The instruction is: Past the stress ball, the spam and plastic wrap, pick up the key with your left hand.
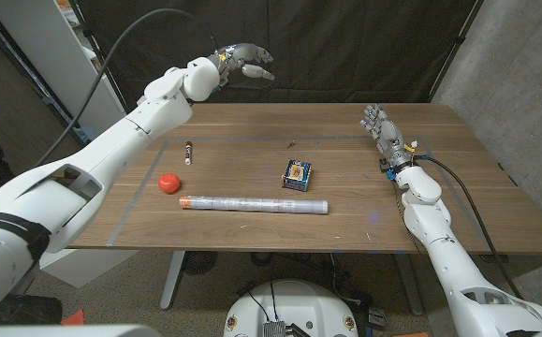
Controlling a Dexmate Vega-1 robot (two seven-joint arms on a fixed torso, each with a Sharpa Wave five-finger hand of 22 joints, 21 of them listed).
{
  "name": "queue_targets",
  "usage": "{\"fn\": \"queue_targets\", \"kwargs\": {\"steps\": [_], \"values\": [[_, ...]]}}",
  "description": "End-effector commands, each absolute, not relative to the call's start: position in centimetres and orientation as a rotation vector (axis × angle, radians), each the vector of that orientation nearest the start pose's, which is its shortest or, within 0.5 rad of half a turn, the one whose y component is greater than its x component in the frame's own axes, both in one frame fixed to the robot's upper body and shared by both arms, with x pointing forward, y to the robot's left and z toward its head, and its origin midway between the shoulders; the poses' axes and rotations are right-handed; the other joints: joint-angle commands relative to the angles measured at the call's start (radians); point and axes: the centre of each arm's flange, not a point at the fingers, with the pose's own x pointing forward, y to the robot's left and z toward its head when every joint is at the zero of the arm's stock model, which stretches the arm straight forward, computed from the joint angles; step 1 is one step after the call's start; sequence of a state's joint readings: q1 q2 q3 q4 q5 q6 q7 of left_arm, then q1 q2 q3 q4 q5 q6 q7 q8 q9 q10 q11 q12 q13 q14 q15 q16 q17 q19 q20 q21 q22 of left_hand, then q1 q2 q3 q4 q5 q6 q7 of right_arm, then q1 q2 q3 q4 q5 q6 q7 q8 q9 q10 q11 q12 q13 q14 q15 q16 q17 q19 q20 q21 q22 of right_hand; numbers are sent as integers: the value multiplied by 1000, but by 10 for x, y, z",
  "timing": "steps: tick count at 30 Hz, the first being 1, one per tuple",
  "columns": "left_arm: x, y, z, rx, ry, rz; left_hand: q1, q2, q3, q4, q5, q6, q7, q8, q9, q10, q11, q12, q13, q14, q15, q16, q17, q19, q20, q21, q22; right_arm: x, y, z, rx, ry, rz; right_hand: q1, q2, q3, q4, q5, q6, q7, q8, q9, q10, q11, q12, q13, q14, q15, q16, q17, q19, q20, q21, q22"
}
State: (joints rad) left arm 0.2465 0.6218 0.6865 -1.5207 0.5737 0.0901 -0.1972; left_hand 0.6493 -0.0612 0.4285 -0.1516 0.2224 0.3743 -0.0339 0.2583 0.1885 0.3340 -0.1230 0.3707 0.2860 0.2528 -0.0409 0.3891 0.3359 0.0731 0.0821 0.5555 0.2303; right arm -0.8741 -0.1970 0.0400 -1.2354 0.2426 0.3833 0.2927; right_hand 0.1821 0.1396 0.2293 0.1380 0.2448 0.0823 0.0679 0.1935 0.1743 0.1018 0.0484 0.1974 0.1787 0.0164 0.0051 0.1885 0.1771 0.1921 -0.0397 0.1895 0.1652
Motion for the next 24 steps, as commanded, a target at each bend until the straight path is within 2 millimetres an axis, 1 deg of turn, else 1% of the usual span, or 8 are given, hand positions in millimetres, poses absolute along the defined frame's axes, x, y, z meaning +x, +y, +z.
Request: {"fn": "queue_targets", "kwargs": {"steps": [1, 7, 13, 24], "values": [[606, 154, 253, 1604, -785, 28, 27, 8, -4, -6, 5, 32, -8, 6, 2, 21, -5, 14, 4, 12, -44, 11, 7, 5, -6, 11, 5, 636, -311, -16, -34, -773, 170, -2, 9, 11, 1, -5, 9, -2, 1, 5, 9, -1, -1, 6, 9, 4, 2, 2, 6, -27, 6, 5], [608, 144, 256, 1643, -755, -4, 36, 13, -6, -5, 4, 37, -8, 4, 2, 26, -6, 17, 7, 14, -45, 15, 11, 5, -6, 14, 5, 634, -312, -16, -33, -779, 168, -3, 8, 12, 1, -5, 12, -1, 1, 5, 15, 1, 1, 6, 11, 4, 2, 2, 6, -27, 6, 5], [610, 138, 259, 1676, -732, -23, 40, 14, -11, -4, 2, 35, -7, -1, 2, 22, -6, 16, 8, 11, -46, 17, 15, 4, -6, 15, 5, 633, -312, -16, -31, -784, 166, -4, 7, 12, 1, -5, 17, 0, 1, 5, 17, 2, 0, 6, 15, 6, 3, 2, 6, -28, 5, 5], [622, 124, 263, 1733, -674, -55, 46, 16, -19, -2, 0, 42, -7, -4, 2, 27, -10, 20, 11, 13, -48, 21, 20, 3, -8, 19, 6, 633, -312, -16, -27, -789, 166, -5, 7, 14, 0, -5, 21, 0, 2, 5, 21, 2, 0, 6, 18, 5, 2, 2, 7, -27, 5, 5]]}}
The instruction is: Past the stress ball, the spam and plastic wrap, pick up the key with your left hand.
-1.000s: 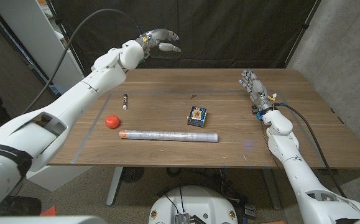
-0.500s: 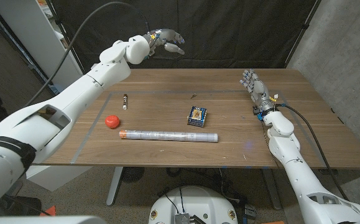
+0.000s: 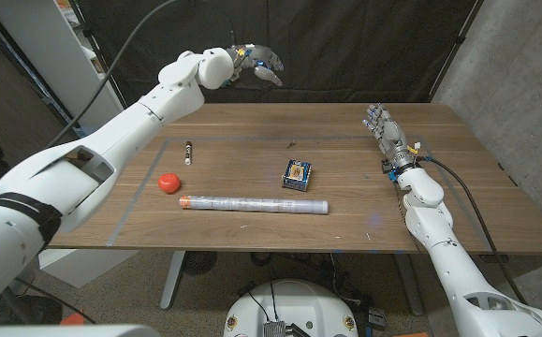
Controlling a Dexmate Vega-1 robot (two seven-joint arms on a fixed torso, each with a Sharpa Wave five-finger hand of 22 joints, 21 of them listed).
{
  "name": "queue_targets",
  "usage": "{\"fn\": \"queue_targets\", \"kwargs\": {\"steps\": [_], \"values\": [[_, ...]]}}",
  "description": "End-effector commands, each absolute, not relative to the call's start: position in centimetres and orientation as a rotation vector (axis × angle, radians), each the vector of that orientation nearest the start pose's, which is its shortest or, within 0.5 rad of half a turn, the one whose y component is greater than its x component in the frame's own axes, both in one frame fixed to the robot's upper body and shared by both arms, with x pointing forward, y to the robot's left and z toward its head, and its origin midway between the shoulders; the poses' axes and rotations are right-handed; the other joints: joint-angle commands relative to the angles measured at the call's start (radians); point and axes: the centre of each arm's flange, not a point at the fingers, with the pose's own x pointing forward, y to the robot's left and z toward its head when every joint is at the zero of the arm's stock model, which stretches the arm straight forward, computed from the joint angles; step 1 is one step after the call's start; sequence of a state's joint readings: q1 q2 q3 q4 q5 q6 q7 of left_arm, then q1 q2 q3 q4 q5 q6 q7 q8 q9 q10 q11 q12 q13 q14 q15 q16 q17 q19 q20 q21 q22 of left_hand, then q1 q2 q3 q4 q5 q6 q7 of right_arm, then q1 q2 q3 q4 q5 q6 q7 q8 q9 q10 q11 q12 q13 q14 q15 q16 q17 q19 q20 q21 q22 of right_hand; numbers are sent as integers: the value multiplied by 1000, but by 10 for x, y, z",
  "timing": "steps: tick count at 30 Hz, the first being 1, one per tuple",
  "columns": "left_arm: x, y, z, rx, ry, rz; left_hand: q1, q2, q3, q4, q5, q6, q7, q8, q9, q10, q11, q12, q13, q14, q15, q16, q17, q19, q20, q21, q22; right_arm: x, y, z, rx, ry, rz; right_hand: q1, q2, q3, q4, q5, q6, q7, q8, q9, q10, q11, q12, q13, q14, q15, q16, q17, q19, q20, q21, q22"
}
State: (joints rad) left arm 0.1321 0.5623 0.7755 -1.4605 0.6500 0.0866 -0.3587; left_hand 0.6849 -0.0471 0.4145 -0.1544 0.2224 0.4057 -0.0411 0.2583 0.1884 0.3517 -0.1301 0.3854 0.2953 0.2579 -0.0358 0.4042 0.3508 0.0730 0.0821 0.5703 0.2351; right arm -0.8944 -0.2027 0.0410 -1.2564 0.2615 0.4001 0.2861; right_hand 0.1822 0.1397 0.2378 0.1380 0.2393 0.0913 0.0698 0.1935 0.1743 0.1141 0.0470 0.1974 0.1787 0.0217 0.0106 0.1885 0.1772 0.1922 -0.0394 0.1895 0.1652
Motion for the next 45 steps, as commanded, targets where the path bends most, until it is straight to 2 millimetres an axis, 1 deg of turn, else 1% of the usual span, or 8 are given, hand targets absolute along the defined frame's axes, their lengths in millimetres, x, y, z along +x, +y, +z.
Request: {"fn": "queue_targets", "kwargs": {"steps": [1, 12, 18, 27, 28, 31, 42, 45], "values": [[622, 122, 263, 1740, -670, -59, 11, 2, -6, 1, 0, 13, -3, -4, 2, 11, 0, 6, 2, 9, -54, 7, 6, 4, -8, 5, 1, 633, -312, -16, -28, -790, 164, -6, 7, 5, 0, 0, 12, -1, 1, 5, 9, 4, 0, 6, 13, -1, 2, 2, 7, -27, 5, 5], [631, 103, 261, 1785, -668, -93, 23, 10, -14, 3, -2, 35, -5, -4, 2, 25, -9, 16, 8, 16, -59, 16, 14, 7, -10, 11, 2, 632, -314, -12, -31, -803, 163, -7, 6, 7, 0, 0, 20, -1, 3, 5, 17, 6, 2, 6, 16, -2, 2, 2, 8, -28, 5, 5], [636, 91, 260, 1807, -668, -119, 28, 11, -19, 3, -3, 42, -7, -5, 2, 33, -4, 21, 11, 17, -60, 19, 18, 8, -10, 14, 2, 633, -317, -12, -28, -805, 159, -7, 6, 8, -1, 0, 22, -1, 2, 5, 19, 4, 1, 6, 18, -2, 2, 2, 9, -27, 5, 5], [644, 78, 256, 1837, -664, -143, 38, 12, -27, 2, -3, 56, -12, -6, 2, 41, -6, 28, 15, 21, -63, 23, 23, 9, -9, 18, 2, 634, -321, -13, -21, -805, 153, -8, 5, 9, -1, -1, 24, 0, 1, 5, 21, 5, 1, 6, 21, -2, 2, 2, 11, -27, 6, 5], [645, 76, 256, 1841, -664, -145, 45, 9, -28, -2, -3, 66, -18, -5, 2, 43, -13, 30, 17, 22, -66, 24, 24, 10, -9, 20, 3, 635, -321, -14, -20, -804, 152, -9, 5, 9, -1, -1, 24, -1, 1, 5, 21, 6, 1, 6, 21, -2, 2, 2, 12, -27, 6, 5], [647, 73, 255, 1847, -661, -153, 61, 9, -29, -7, -1, 91, -19, 2, 2, 44, -13, 33, 19, 26, -66, 26, 25, 13, -9, 23, 3, 636, -322, -14, -19, -802, 152, -9, 5, 9, -1, -1, 24, 0, 1, 5, 23, 5, 1, 6, 22, -1, 2, 2, 12, -28, 6, 5], [656, 64, 248, 1875, -652, -162, 71, 13, -41, -1, 1, 137, -12, 6, -1, 55, -8, 45, 27, 33, -75, 33, 33, 17, -13, 31, 3, 639, -324, -17, -13, -793, 154, -10, 4, 10, -1, -1, 25, 0, 0, 5, 24, 5, 0, 6, 23, -1, 2, 2, 13, -28, 6, 5], [658, 62, 246, 1887, -651, -160, 77, 17, -43, 0, 1, 151, -18, 7, -2, 52, -10, 46, 29, 31, -76, 34, 36, 16, -14, 33, 3, 640, -324, -17, -11, -793, 154, -11, 4, 10, -1, -1, 25, 0, 0, 5, 23, 5, -1, 6, 23, 0, 1, 2, 13, -28, 5, 5]]}}
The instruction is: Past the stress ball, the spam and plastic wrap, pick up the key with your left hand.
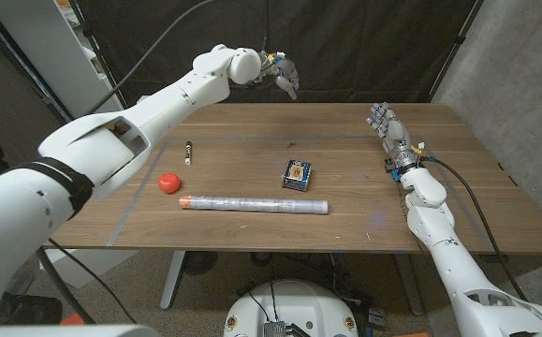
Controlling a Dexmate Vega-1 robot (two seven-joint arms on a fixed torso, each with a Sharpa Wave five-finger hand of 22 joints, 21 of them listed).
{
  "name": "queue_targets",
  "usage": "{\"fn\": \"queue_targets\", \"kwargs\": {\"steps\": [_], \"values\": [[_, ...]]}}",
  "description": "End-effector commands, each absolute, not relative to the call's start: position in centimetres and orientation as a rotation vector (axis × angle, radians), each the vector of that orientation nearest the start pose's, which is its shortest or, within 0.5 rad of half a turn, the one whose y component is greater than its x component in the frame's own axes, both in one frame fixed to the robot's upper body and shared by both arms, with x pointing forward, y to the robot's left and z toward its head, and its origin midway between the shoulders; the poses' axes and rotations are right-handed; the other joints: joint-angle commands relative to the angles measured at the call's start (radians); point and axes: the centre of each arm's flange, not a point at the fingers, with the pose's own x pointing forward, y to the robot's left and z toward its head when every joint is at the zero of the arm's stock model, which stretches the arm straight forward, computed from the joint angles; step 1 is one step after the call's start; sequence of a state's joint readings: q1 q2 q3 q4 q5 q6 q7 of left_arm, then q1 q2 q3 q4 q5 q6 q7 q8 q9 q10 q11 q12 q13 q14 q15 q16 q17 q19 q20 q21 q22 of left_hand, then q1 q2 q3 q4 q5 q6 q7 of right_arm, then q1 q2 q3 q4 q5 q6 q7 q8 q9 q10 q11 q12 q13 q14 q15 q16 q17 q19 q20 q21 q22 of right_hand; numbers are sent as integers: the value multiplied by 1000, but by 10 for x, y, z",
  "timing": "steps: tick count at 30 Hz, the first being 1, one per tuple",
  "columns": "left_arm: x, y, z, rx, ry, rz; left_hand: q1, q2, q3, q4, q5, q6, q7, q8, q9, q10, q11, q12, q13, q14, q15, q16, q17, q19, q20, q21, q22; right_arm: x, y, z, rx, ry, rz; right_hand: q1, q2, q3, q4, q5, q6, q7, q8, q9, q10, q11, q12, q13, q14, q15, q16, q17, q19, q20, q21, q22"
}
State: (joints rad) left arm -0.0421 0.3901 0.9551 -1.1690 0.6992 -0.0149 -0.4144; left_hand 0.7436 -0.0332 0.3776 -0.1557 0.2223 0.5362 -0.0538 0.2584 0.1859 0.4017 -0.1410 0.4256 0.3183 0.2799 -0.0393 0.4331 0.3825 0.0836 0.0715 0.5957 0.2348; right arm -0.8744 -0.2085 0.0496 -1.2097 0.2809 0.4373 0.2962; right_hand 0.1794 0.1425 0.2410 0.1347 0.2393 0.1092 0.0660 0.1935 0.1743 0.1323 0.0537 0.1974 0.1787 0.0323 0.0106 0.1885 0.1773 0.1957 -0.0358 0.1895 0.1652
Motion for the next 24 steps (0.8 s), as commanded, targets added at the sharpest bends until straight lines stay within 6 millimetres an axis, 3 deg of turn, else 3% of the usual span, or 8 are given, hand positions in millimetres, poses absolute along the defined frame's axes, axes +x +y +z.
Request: {"fn": "queue_targets", "kwargs": {"steps": [1, 12, 24], "values": [[659, 62, 246, 1890, -649, -162, 21, 4, -7, 1, 1, 26, -6, 7, 1, -5, 2, 5, 7, 3, -70, 4, 6, 3, -2, 8, 3, 640, -325, -17, -11, -793, 154, -8, 1, 7, 2, -1, 7, 4, 0, 5, 5, -2, -1, 6, 13, -1, 1, 2, 10, -31, 5, 5], [665, 56, 239, 1921, -666, -140, 59, 4, -12, -8, 5, 59, -9, 3, -1, -15, -5, 11, 16, 5, -72, 8, 13, 2, 1, 15, 4, 642, -326, -18, -7, -789, 154, -10, 0, 7, 2, -2, 9, 5, -1, 6, 7, -1, -1, 6, 15, 1, 1, 2, 10, -30, 5, 5], [675, 48, 231, 1935, -641, -184, 71, 1, -35, 1, 7, 104, -2, -1, -1, 12, -7, 35, 28, 26, -79, 26, 30, 10, -5, 27, 5, 647, -326, -18, -4, -783, 157, -13, -1, 8, 2, -2, 13, 5, -1, 6, 11, 1, -1, 6, 18, 2, 2, 2, 11, -30, 5, 5]]}}
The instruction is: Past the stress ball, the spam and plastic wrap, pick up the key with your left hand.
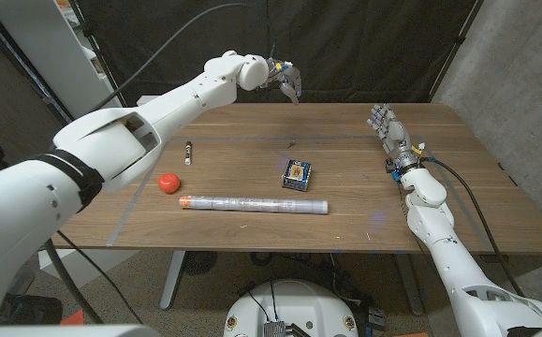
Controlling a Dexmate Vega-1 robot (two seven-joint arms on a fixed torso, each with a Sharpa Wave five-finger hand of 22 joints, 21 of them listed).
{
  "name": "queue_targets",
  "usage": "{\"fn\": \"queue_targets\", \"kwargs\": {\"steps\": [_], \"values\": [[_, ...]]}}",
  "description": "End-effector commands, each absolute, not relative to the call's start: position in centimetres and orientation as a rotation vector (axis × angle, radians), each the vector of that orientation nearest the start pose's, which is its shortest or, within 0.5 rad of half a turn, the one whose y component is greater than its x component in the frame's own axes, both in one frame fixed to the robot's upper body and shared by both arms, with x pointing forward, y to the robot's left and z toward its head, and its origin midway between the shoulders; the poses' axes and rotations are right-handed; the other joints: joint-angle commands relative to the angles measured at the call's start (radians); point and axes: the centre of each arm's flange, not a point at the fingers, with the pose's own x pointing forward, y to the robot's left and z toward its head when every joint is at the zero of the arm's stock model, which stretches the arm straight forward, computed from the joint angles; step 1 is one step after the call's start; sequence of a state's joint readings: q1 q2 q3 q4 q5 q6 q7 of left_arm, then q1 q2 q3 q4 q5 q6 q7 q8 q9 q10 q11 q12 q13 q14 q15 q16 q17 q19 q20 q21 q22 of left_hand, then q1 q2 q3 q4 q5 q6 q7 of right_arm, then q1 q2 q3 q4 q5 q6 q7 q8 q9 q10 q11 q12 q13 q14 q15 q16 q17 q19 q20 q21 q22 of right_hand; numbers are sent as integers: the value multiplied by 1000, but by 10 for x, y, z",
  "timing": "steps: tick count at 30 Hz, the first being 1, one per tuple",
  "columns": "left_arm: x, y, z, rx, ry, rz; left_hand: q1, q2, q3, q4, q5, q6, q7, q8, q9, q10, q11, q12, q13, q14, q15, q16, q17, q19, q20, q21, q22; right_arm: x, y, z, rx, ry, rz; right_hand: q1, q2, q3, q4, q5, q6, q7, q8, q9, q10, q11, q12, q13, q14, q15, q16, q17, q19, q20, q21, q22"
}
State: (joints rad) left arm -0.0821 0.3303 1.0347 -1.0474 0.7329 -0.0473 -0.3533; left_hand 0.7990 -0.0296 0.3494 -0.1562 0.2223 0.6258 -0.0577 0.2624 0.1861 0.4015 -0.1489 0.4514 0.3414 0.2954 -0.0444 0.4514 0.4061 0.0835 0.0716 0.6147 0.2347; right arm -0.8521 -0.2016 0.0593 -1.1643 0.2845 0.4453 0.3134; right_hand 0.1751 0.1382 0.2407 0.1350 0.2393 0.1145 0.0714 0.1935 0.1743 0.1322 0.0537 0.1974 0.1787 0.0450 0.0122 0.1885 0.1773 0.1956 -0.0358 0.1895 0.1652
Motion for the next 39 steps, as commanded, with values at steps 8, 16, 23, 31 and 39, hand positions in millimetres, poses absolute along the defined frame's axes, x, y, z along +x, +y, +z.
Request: {"fn": "queue_targets", "kwargs": {"steps": [8, 16, 23, 31, 39], "values": [[683, 43, 224, 1943, -626, -211, 17, -3, -17, 5, 8, 25, 3, -9, -1, 14, -3, 15, 10, 13, -79, 13, 13, 10, -8, 12, 5, 651, -325, -18, -4, -780, 159, -9, 3, 9, 2, -2, 8, 0, -1, 6, 11, 0, -2, 6, 6, 1, 1, 2, 11, -29, 5, 5], [689, 39, 218, 1960, -618, -226, 29, 1, -22, 4, 10, 47, 6, -10, -1, 17, -3, 21, 15, 14, -85, 18, 19, 10, -9, 16, 6, 653, -326, -18, -3, -777, 159, -11, 3, 10, 2, -2, 9, 0, -2, 6, 13, 1, -2, 6, 7, 2, 1, 2, 11, -29, 5, 5], [694, 37, 214, 1964, -611, -238, 40, 4, -27, 4, 11, 62, 9, -12, 0, 25, -1, 29, 19, 15, -84, 22, 25, 11, -10, 21, 6, 655, -326, -19, 0, -772, 160, -11, 2, 10, 2, -3, 9, -1, -2, 6, 13, 1, -3, 6, 7, 1, 0, 2, 12, -29, 4, 5], [698, 35, 206, 1993, -599, -247, 45, 6, -33, 6, 11, 62, 8, -20, 0, 19, -3, 32, 24, 13, -83, 24, 31, 10, -8, 25, 6, 656, -326, -21, 1, -768, 160, -12, 2, 11, 2, -3, 10, 0, -2, 6, 14, 1, -3, 6, 8, 2, 0, 2, 12, -29, 4, 5], [700, 32, 197, 2022, -621, -233, 42, -6, -46, 9, 12, 74, 8, -25, 1, 28, 3, 41, 30, 18, -84, 21, 30, 9, -8, 30, 6, 656, -327, -23, 3, -761, 158, -14, 2, 11, 2, -3, 13, 1, -2, 6, 16, 3, -3, 6, 9, 2, 0, 2, 11, -29, 4, 5]]}}
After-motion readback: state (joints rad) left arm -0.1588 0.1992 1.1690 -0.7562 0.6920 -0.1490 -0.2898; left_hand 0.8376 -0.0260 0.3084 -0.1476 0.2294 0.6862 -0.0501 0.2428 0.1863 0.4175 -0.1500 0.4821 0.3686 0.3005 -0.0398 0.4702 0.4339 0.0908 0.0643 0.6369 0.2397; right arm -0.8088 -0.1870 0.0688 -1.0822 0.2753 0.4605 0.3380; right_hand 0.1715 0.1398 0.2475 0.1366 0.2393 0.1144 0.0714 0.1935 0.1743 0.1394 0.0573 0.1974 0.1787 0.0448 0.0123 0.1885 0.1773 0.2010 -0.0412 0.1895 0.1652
